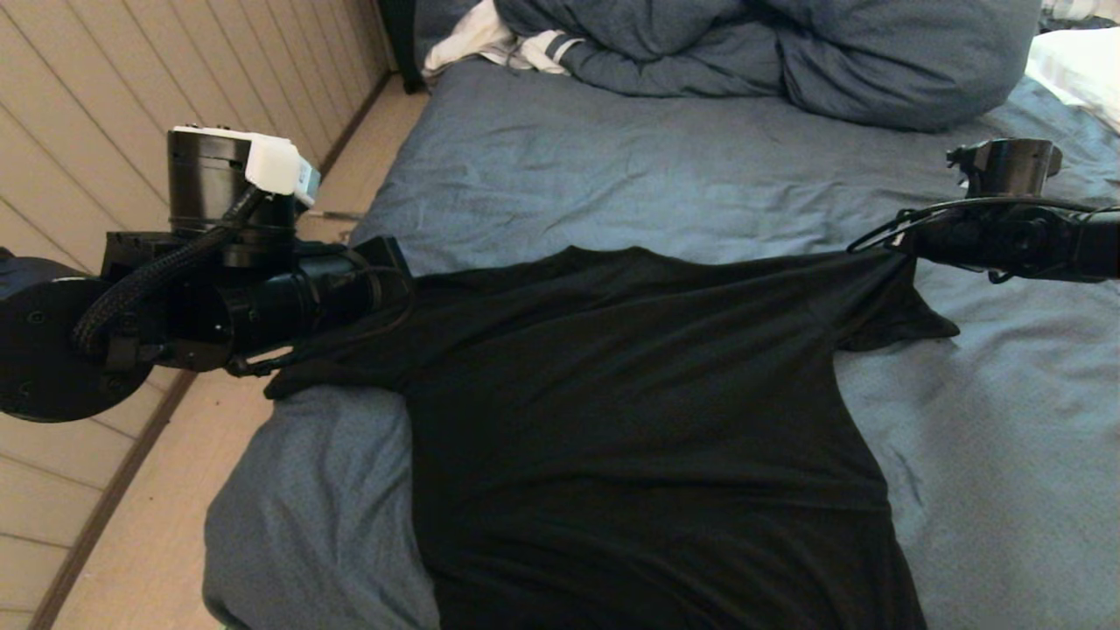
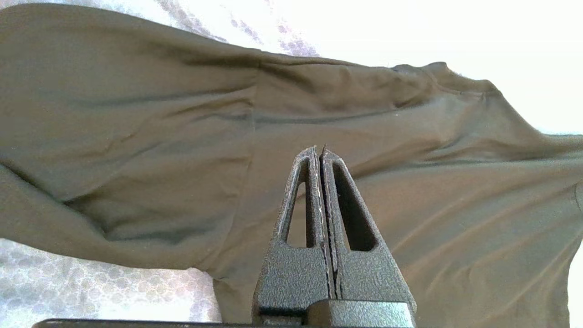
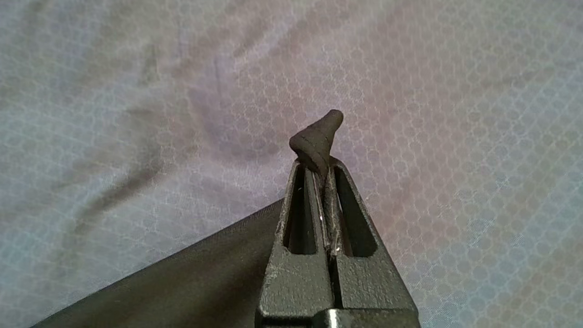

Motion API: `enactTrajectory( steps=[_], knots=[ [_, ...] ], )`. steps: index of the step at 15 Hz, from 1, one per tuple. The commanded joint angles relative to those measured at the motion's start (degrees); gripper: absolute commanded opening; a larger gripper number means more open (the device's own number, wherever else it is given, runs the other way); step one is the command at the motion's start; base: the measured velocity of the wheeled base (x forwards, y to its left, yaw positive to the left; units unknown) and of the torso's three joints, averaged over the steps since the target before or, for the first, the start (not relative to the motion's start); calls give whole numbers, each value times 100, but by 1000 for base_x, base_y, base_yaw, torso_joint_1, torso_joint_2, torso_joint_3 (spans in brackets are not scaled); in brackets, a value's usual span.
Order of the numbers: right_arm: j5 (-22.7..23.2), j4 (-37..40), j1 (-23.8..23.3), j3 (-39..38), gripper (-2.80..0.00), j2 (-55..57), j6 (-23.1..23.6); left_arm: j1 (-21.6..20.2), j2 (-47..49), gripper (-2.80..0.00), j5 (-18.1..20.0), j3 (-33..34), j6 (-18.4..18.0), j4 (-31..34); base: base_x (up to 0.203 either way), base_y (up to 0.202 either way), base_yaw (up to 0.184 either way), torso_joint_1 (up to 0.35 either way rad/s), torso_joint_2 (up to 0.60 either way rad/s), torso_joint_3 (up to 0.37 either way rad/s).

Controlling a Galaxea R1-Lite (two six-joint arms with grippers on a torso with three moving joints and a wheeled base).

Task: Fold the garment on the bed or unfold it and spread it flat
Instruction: Unford the black T-shirt

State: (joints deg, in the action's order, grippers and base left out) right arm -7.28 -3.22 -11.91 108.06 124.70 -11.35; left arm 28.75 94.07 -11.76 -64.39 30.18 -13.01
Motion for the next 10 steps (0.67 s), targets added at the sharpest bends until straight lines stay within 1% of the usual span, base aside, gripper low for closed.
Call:
enactTrajectory(
  steps=[1, 7, 8, 10],
  knots=[
    [5, 21, 22, 5, 0, 20, 9, -1, 15, -280, -10, -3, 14, 1, 0, 0, 0, 0, 0, 0],
    [54, 63, -25, 90, 0, -205, 13, -1, -214, -280, -19, -135, -2, 161, 0, 0, 0, 0, 0, 0],
    [78, 71, -29, 60, 0, -323, -8, 2, -305, -280, -19, -206, -6, 287, 0, 0, 0, 0, 0, 0],
    [106, 116, -26, -109, 0, -664, -41, 64, -448, -280, 0, -551, -7, 758, 0, 0, 0, 0, 0, 0]
  ],
)
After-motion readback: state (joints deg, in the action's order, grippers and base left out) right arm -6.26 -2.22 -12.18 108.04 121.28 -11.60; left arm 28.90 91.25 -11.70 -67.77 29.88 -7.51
